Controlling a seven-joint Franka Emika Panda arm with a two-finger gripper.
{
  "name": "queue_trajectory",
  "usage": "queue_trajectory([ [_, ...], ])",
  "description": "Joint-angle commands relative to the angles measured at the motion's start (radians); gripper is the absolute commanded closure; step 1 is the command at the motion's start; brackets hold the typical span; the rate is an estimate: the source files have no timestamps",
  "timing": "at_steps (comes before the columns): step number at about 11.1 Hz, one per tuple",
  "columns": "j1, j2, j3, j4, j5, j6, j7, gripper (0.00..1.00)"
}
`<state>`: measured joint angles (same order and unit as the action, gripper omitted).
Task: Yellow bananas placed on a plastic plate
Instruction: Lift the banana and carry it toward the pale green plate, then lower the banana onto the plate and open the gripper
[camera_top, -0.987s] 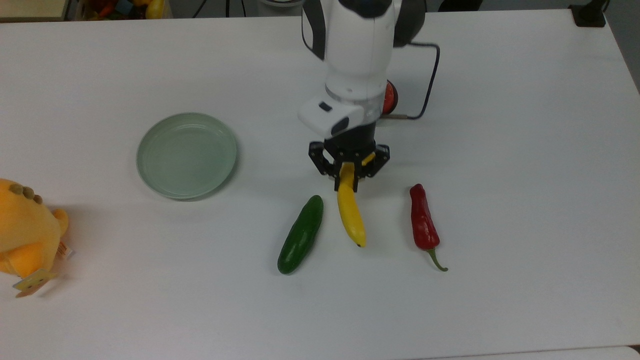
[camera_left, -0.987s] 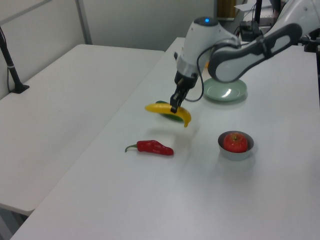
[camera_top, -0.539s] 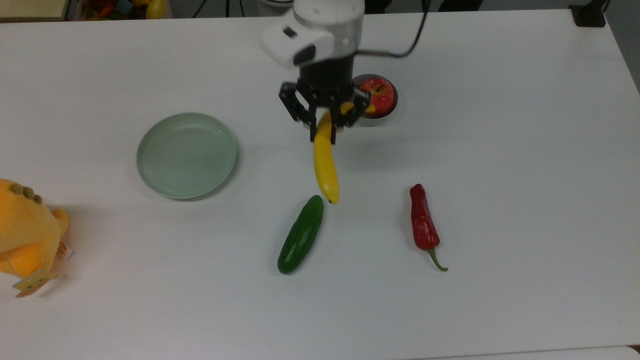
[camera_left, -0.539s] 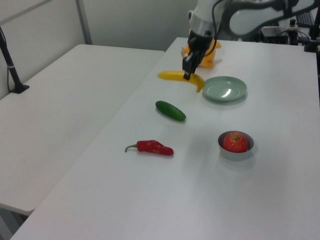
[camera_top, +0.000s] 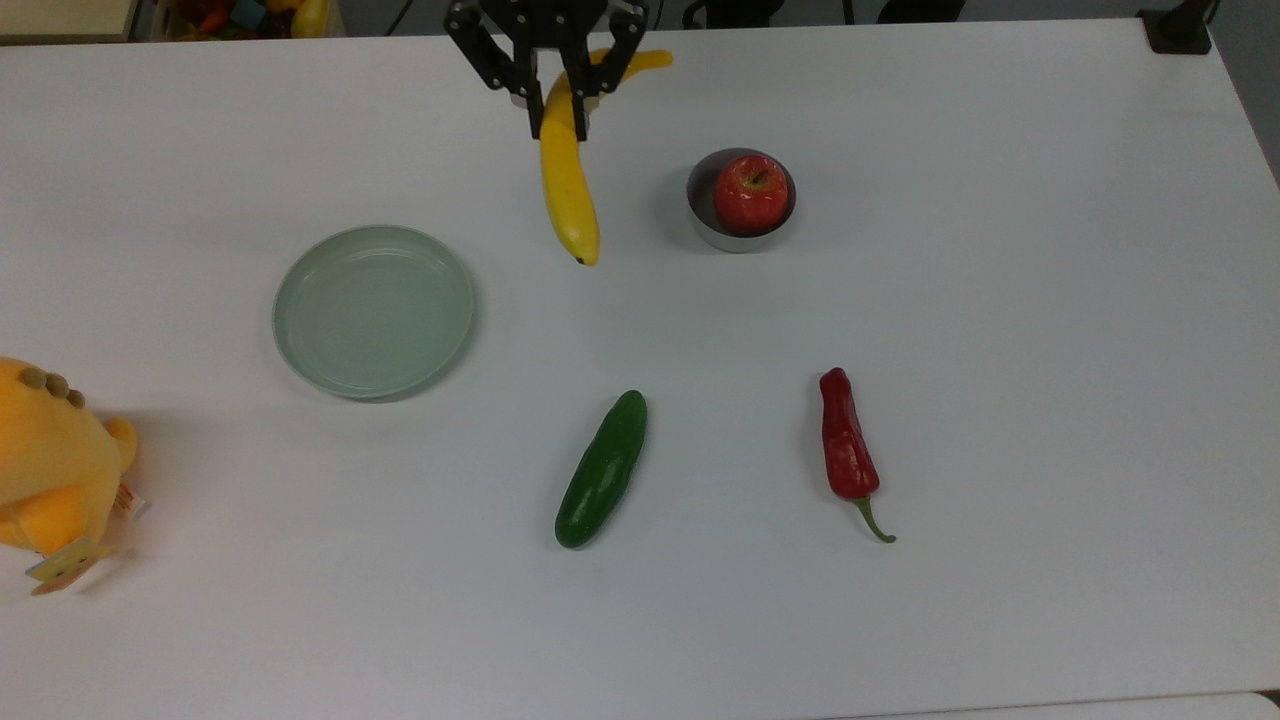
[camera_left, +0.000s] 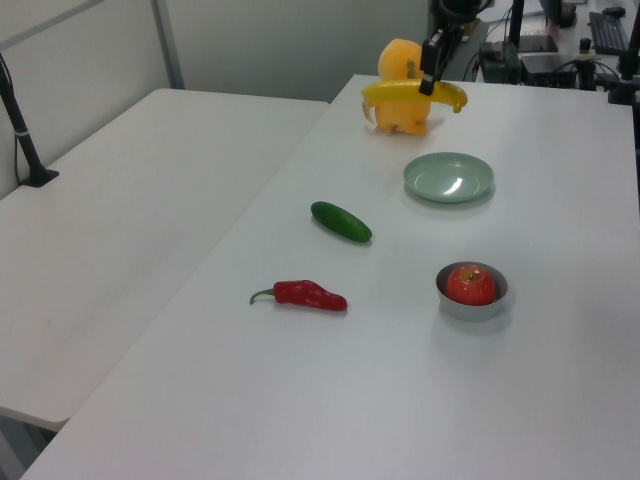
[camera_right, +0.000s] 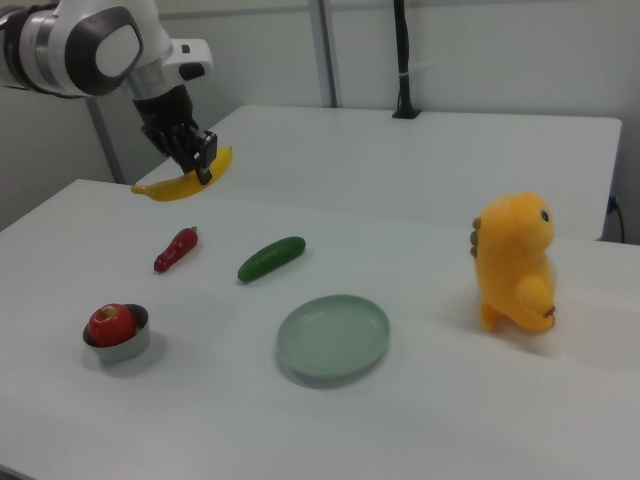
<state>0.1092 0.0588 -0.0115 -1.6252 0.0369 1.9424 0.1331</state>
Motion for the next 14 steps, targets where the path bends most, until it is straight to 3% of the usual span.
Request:
queue_trajectory([
  [1,-0.055,-0.06,-0.011,-0.068,0.02,-0.048,-0.136,0.99],
  [3,-0.065,-0.053,-0.077,-0.073,0.02,-0.043,-0.237,0.99],
  [7,-0.184,-0.004,-0.114,-0.107,0.018,-0.016,-0.475,0.99],
  [9,-0.207,0.028,-0.136,-0.16,0.018,0.085,-0.526,0.99],
  [14,-0.261,0.182,-0.136,-0.208,0.014,0.32,-0.535,0.99],
])
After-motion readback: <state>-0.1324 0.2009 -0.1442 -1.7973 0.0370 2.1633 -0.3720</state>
